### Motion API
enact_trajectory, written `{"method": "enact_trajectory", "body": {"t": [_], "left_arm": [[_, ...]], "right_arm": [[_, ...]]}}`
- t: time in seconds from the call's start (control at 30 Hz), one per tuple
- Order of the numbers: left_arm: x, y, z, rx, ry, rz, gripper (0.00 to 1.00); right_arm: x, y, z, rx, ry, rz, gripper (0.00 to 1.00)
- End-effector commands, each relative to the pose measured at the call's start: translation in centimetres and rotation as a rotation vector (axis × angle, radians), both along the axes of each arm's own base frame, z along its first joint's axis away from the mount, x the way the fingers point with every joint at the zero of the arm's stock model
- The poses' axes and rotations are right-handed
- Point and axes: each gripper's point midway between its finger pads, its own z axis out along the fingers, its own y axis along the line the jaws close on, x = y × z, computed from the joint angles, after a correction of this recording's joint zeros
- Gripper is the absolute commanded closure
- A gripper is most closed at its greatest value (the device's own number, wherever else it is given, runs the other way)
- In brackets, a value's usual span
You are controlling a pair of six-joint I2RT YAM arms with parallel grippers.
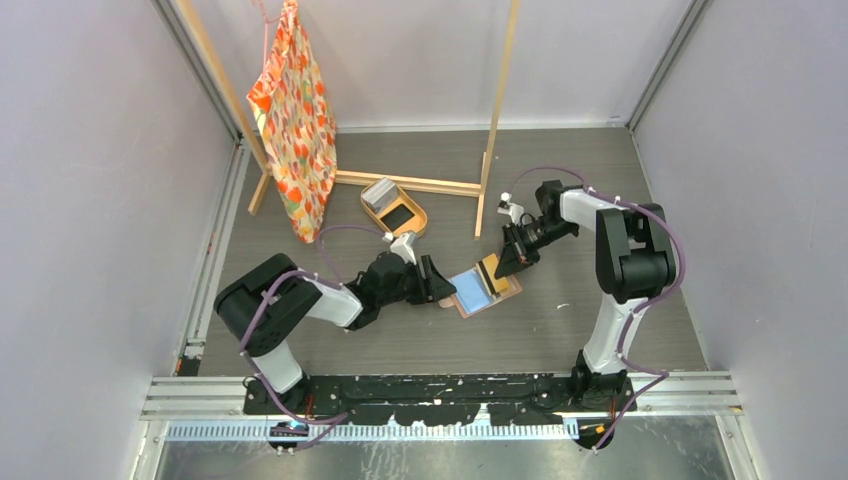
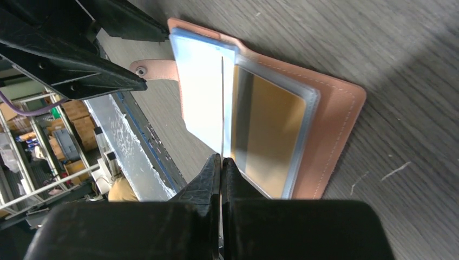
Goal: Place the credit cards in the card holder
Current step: Insert the credit card into the card holder.
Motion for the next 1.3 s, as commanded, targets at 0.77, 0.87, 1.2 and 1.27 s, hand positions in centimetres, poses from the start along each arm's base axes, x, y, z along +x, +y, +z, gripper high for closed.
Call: {"method": "enact_trajectory", "body": {"t": [0.77, 0.87, 1.2, 1.27], "left_arm": [[1.0, -1.6, -0.2, 0.013, 0.044, -0.004, 0.65], [1.0, -1.5, -0.2, 0.020, 0.044, 0.001, 0.65], [1.2, -1.1, 1.4, -0.006, -0.036, 0.004, 0.65], [1.3, -0.8, 2.2, -0.016, -0.073, 0.011, 0.65]], "right_arm": [[-0.2, 0.8, -1.0, -0.003, 0.065, 0.055, 0.98], [-0.3, 0.6, -1.1, -0.015, 0.074, 0.057, 0.98], [-0.9, 0.0, -1.1, -0.048, 0.099, 0.082, 0.98], [-0.9, -0.1, -1.1, -0.054, 0.105, 0.082, 0.98]]}}
